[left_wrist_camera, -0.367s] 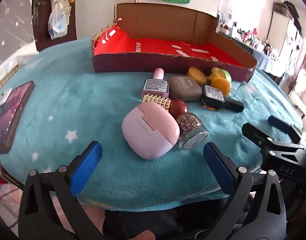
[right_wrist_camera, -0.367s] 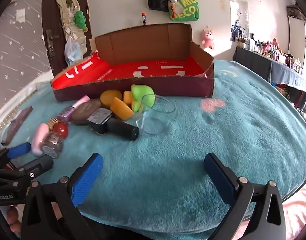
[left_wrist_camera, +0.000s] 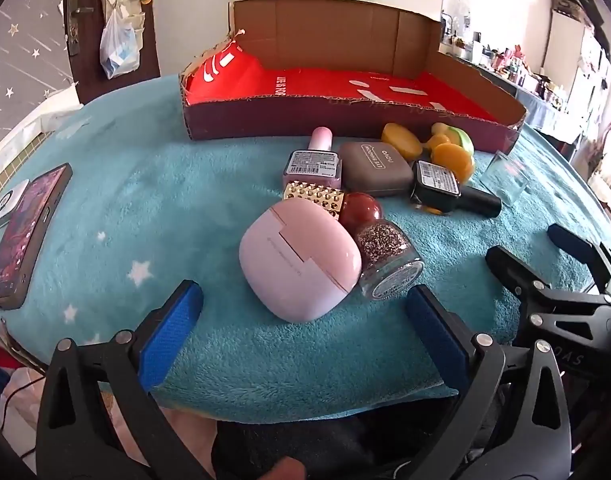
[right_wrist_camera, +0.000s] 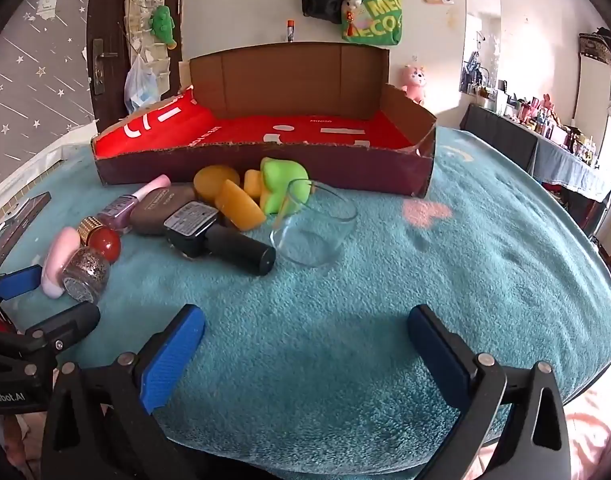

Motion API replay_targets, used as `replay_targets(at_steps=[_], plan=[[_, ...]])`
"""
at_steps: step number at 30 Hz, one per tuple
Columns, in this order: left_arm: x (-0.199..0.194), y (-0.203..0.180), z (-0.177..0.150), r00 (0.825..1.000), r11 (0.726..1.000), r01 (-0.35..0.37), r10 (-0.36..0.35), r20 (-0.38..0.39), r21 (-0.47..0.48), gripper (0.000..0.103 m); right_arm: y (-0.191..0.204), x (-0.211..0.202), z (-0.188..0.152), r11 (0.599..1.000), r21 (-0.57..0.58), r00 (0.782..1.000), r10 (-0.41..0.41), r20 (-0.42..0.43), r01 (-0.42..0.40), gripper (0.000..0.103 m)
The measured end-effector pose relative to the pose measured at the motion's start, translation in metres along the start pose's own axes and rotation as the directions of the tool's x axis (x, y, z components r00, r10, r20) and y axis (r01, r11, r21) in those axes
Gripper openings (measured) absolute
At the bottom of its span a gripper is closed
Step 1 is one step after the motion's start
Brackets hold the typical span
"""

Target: Organize rigid objects

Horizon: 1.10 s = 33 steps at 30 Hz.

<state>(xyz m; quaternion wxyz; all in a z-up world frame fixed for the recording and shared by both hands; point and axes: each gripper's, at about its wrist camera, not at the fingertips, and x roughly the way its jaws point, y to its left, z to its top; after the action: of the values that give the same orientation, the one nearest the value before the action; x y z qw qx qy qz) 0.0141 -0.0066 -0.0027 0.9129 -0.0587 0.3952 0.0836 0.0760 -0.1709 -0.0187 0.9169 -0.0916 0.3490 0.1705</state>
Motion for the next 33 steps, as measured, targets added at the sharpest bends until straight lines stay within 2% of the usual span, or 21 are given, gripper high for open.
replay_targets(at_steps=[6, 33], plan=[[0.0, -0.001, -0.002, 1.0, 1.0, -0.004, 0.004, 0.003, -0.003, 0.103, -0.019, -0.023, -0.01, 1.0, 0.01, 1.0, 0.002, 0.001, -0.002, 0.103], [0.001, -0.005, -0.003, 1.0, 1.0, -0.014, 0.014, 0.0, -0.005, 0.103, -0.02, -0.025, -0.01, 1.0, 0.011, 1.0, 0.005, 0.004, -0.005, 0.103]])
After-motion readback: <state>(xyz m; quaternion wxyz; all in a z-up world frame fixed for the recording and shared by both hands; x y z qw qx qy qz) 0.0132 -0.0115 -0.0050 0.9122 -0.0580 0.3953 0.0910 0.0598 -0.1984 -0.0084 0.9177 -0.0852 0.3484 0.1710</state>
